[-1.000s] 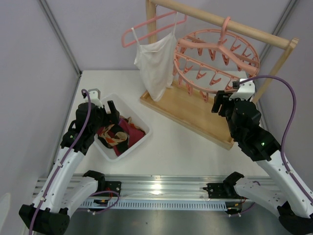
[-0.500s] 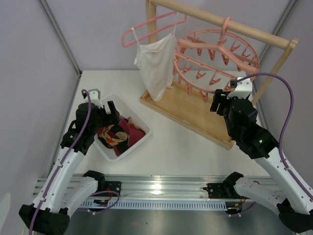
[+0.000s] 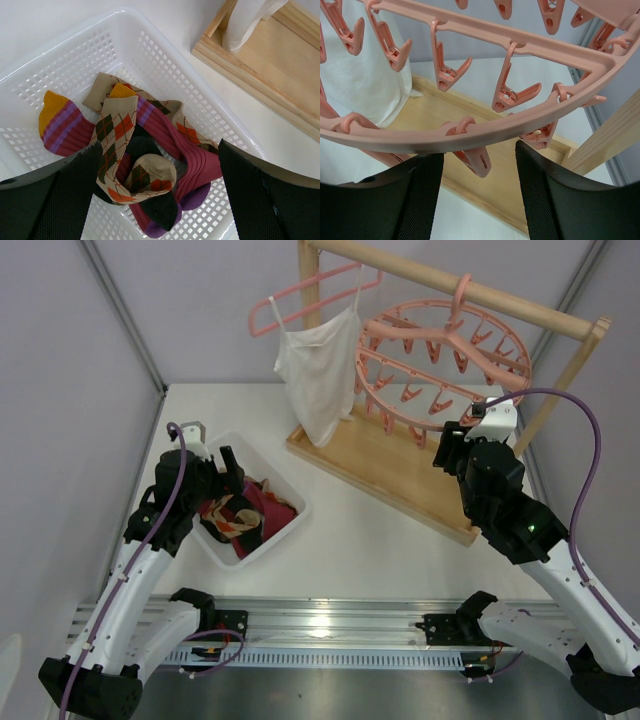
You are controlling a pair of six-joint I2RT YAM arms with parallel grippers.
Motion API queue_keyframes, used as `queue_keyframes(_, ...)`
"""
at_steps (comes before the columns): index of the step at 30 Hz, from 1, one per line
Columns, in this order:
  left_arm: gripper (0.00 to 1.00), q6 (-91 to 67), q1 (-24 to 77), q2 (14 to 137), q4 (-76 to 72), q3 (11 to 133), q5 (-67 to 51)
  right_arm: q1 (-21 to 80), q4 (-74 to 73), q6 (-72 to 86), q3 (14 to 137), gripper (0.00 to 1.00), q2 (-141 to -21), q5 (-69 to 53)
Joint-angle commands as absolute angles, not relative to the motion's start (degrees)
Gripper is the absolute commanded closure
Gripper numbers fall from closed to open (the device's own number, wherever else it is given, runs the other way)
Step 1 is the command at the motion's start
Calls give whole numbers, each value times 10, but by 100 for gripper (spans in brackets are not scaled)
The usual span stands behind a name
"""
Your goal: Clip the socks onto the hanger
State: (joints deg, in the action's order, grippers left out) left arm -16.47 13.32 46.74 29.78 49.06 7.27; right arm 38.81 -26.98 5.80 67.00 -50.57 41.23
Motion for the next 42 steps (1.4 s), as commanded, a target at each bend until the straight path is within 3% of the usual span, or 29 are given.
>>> queue_keyframes(1,1,-163,130,461,293,494,69,392,-250,69,693,39,-504,432)
queue_keyframes(19,0,-163,130,461,294,494,69,395,-243,76,698,32,-513,446)
queue_keyframes(42,1,-163,130,461,294,494,68,410,-239,81,705,30,-533,468)
